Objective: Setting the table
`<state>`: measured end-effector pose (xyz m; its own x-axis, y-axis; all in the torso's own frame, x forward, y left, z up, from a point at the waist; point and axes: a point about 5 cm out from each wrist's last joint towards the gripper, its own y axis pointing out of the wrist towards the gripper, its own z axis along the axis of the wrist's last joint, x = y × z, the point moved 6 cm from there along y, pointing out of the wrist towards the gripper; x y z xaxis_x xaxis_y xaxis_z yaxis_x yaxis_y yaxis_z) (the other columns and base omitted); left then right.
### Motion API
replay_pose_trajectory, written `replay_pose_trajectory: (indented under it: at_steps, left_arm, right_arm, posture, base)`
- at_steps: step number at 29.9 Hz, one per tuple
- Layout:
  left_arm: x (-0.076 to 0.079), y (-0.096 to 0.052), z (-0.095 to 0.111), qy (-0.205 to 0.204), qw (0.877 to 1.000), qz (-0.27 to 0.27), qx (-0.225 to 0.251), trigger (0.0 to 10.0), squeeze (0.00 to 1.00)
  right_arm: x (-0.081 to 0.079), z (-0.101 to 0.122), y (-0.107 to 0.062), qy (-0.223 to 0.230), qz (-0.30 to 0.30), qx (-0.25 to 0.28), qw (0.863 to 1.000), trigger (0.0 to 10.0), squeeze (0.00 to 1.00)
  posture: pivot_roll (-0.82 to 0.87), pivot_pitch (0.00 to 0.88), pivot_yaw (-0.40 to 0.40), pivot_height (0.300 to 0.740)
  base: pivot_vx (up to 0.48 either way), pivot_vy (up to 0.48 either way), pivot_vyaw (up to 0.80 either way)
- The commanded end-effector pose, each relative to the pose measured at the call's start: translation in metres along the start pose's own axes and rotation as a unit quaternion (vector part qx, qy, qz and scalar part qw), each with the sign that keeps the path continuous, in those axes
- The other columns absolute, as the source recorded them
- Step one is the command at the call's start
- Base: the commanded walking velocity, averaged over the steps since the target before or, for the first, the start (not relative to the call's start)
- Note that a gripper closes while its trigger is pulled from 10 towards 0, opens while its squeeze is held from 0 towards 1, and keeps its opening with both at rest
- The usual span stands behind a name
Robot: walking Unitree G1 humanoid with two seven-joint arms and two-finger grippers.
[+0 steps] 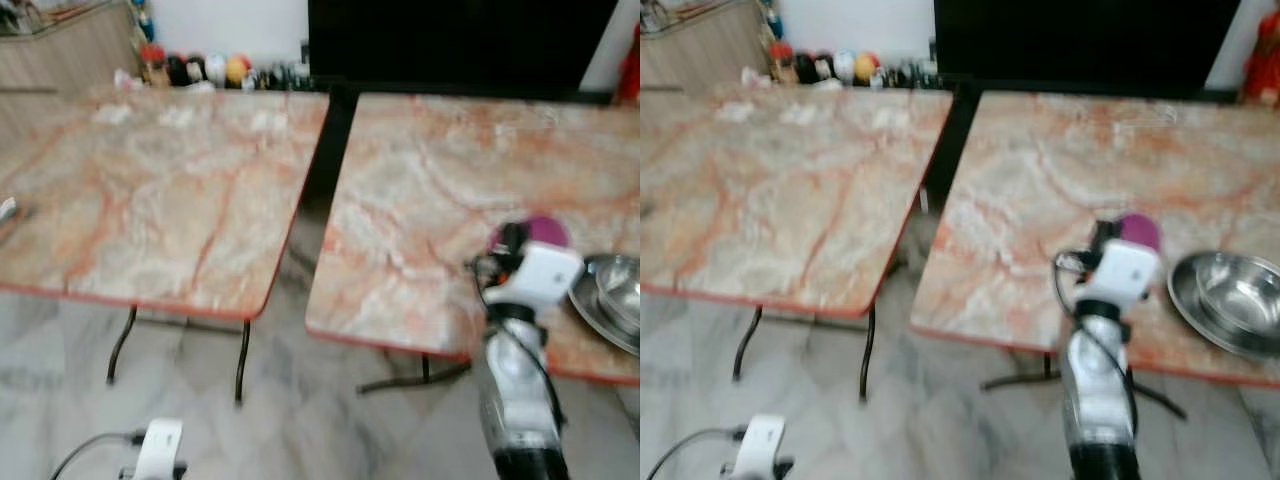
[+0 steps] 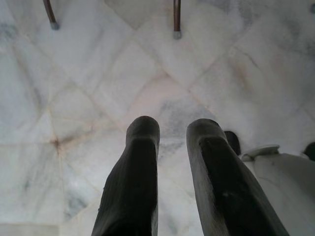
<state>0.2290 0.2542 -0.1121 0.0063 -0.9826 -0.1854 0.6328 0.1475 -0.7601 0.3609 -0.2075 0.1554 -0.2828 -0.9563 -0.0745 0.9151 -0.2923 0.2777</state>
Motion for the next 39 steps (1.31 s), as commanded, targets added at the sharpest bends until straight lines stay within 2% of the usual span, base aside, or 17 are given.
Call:
replay_pose_trajectory:
  at_steps: [1,10,16,24,37,39]
  left_arm:
    - [-0.006,-0.001,-0.006,0.0,1.0,0.006,-0.01,10.0,0.0]
    - [-0.005,-0.001,-0.006,-0.003,1.0,0.005,-0.009,10.0,0.0]
    - [-0.005,-0.001,-0.006,-0.005,1.0,0.005,-0.008,10.0,0.0]
    - [-0.006,-0.001,-0.005,-0.006,1.0,0.007,-0.008,10.0,0.0]
    - [-0.006,-0.001,-0.006,-0.004,1.0,0.007,-0.008,10.0,0.0]
    - [-0.007,-0.002,-0.006,-0.004,1.0,0.007,-0.008,10.0,0.0]
  right_arm:
    - [-0.003,0.004,0.002,0.002,0.003,0.008,1.0,10.0,0.0]
    - [-0.002,0.002,0.003,0.007,-0.001,-0.001,1.0,10.0,0.0]
    - [-0.003,0.003,0.004,0.011,0.0,0.001,1.0,10.0,0.0]
    - [-0.007,0.005,0.004,0.01,0.006,0.007,1.0,10.0,0.0]
    - [0.01,0.002,0.009,0.001,-0.023,-0.007,1.0,10.0,0.0]
    - [0.01,0.001,0.009,0.008,-0.026,-0.008,1.0,10.0,0.0]
  posture:
    - [0.06,0.0,0.006,0.74]
    - [0.06,0.0,0.003,0.74]
    - [0.06,0.0,0.001,0.74]
    - [0.07,0.0,0.002,0.74]
    - [0.07,0.0,0.002,0.74]
    - [0.07,0.0,0.002,0.74]
  base:
    - [0.0,0.0,0.0]
    - [0.0,0.0,0.0]
    - [0.0,0.0,-0.78]
    - [0.0,0.0,0.0]
    - [0.227,0.0,0.0]
    - [0.334,0.0,-0.79]
